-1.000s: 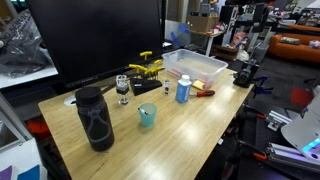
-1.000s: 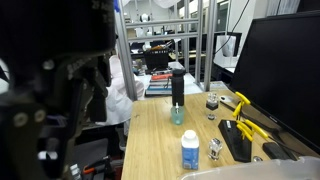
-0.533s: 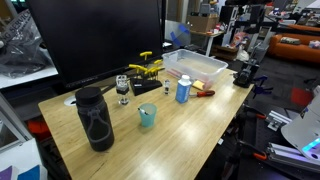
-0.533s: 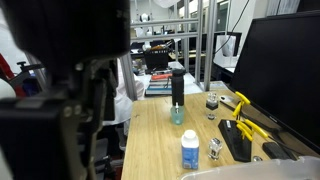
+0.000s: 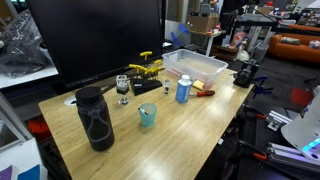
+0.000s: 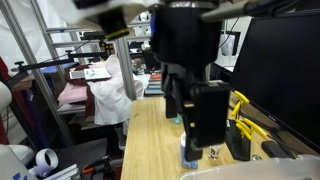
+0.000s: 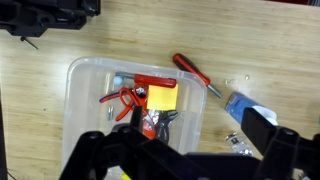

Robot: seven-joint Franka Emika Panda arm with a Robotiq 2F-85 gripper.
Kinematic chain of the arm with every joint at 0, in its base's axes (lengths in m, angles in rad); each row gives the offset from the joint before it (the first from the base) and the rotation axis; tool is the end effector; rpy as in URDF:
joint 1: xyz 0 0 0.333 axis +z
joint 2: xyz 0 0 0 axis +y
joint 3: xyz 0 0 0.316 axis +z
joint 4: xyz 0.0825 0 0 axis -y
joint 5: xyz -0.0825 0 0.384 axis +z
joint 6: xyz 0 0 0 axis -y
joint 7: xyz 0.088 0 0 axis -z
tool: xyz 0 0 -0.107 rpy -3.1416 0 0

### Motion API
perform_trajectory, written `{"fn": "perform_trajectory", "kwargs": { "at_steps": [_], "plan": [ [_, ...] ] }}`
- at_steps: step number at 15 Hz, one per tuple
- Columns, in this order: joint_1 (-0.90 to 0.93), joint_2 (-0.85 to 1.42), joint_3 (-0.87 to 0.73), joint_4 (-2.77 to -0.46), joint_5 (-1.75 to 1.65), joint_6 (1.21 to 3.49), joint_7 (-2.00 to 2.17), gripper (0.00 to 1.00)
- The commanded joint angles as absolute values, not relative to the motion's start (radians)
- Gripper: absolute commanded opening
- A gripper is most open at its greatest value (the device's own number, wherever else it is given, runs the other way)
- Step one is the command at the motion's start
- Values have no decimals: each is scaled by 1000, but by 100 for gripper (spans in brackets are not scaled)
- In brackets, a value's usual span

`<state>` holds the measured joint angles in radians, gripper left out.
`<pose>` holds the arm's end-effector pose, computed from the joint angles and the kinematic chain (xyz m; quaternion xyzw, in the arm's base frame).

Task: Take the black object out of the clear container on the right and put it on the left side of the table

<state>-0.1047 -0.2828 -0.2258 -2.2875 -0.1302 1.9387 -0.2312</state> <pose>0.4273 -0.1600 0.4569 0.9988 -0.0185 -0.0420 0.0178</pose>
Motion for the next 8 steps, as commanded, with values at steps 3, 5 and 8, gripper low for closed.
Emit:
{"fn": "perform_trajectory", "kwargs": {
  "at_steps": [3,5,8],
  "plan": [
    [-129,-162,-210,-2210,-105,1972,-189,100],
    [-131,-125,-209,-2181,-99,1971,-183,100],
    [-131,-128,-210,-2177,-98,1969,-182,100]
  ]
}}
